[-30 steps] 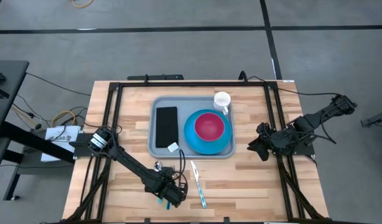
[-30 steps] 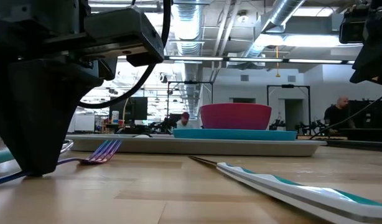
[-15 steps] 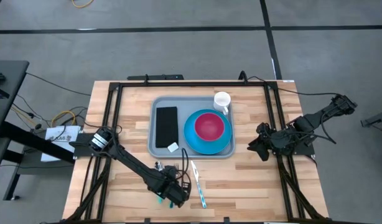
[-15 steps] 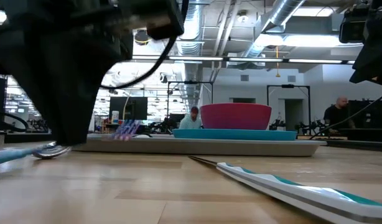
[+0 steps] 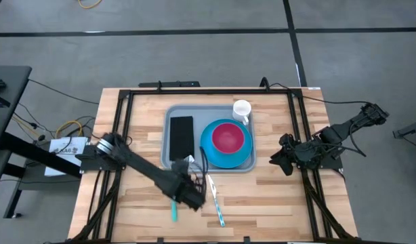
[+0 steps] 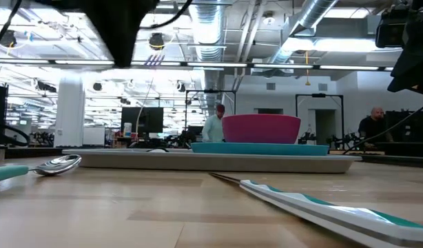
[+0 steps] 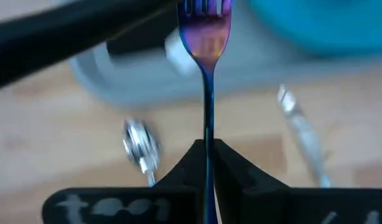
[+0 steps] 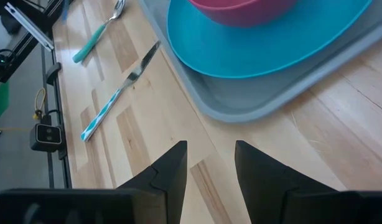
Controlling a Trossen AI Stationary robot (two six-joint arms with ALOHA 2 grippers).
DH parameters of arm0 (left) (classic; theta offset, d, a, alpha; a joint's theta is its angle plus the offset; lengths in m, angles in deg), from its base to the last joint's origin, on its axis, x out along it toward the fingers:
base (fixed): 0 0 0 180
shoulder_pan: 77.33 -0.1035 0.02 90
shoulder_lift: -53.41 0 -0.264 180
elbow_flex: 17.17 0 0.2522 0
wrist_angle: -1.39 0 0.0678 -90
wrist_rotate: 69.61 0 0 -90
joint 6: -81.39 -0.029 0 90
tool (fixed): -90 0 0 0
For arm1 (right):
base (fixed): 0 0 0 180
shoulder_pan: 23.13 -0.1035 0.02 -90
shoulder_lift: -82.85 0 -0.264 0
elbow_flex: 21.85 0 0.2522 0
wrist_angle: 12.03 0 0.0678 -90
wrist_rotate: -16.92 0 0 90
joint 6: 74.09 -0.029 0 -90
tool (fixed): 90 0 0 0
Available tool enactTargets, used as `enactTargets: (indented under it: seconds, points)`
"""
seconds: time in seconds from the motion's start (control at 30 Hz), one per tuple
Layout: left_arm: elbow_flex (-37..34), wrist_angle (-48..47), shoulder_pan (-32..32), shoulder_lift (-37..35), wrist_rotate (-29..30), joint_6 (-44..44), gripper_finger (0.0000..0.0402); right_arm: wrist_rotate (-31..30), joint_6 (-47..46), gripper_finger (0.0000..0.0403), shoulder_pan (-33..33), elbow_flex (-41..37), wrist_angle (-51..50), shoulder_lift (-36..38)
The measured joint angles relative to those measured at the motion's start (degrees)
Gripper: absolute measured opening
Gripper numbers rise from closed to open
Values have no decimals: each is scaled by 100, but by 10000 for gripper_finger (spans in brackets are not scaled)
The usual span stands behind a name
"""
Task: Set up tray
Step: Put the blue fork on the black napkin
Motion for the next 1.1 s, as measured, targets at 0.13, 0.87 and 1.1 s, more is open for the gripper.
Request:
enactTargets:
  seconds: [0.13,0.87,1.1]
  points:
    - [-117,-288,-434,-710,535,-449,0,2,0,127,0,0,-2,1]
    - [-5454,3884,-3278,-4066,-1021,-3048,0,25,-63,127,-4,0,-205,7]
    - [-5747,4920,-4011,-3891,-1284,-3908,0,14,-239,127,14,0,-265,7]
